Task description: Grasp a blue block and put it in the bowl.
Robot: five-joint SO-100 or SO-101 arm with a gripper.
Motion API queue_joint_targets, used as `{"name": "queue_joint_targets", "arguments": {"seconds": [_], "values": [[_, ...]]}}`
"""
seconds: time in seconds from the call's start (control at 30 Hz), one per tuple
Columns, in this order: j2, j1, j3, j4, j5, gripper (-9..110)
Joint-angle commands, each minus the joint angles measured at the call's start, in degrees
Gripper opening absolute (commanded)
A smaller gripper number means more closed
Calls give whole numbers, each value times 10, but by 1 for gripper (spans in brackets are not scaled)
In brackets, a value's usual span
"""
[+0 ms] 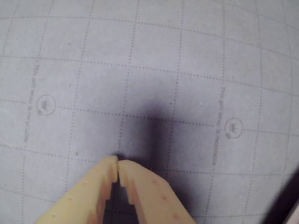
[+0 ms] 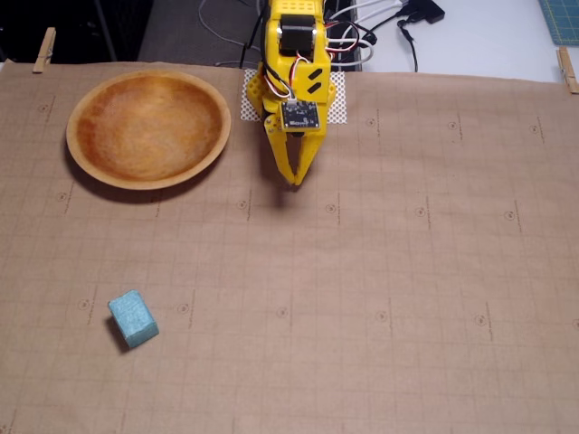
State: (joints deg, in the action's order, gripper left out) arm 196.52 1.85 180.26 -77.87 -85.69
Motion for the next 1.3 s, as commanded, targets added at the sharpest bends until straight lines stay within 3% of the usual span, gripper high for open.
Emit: {"name": "queue_joint_targets", "arguments": {"seconds": [0.0, 0.93, 1.27], "values": [[2, 1, -10, -2, 4, -3], [4, 3, -12, 4, 1, -3], [4, 34, -171, 6, -3, -3]]}}
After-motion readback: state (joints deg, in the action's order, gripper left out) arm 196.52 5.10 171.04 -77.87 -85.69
